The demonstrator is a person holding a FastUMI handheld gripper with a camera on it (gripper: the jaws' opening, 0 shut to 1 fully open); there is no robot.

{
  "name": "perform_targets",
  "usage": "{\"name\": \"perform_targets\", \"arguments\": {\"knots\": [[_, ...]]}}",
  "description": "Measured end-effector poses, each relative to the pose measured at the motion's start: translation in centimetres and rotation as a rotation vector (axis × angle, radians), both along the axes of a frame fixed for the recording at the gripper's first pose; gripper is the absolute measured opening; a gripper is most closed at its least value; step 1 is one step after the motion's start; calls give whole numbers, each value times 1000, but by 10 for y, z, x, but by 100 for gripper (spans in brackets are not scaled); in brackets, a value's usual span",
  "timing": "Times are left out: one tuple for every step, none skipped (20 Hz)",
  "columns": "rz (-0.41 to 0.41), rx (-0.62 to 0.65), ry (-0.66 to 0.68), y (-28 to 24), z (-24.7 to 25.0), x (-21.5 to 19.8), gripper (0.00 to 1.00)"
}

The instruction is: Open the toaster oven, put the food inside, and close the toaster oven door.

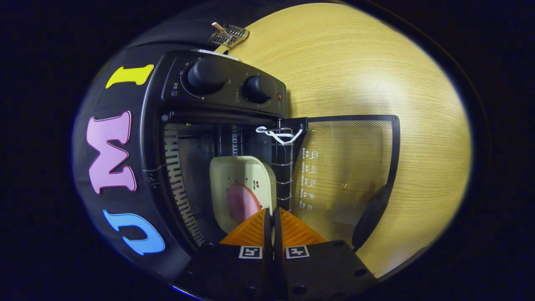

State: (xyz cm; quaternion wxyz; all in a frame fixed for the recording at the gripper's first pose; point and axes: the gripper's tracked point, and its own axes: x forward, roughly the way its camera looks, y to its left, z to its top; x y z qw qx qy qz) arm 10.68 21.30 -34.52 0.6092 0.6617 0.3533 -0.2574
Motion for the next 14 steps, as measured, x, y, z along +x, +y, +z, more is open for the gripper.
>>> {"name": "perform_targets", "arguments": {"knots": [[-2,3,0,1,0,1,6],[1,6,0,2,-1,2,6],[10,13,-2,3,-2,3,8],[20,20,-5,3,2,1,9],[24,21,-18,4,0,4,10],[28,20,-30,3,4,3,10],[31,20,-45,2,7,3,11],[35,20,-60,1,11,4,11],[47,20,-68,1,14,3,24],[65,20,-79,0,17,1,34],[82,17,-93,-2,22,-1,47],[98,14,-109,-3,26,-3,54],[118,9,-124,-4,31,-6,65],[135,4,-138,-7,34,-9,72]]}}
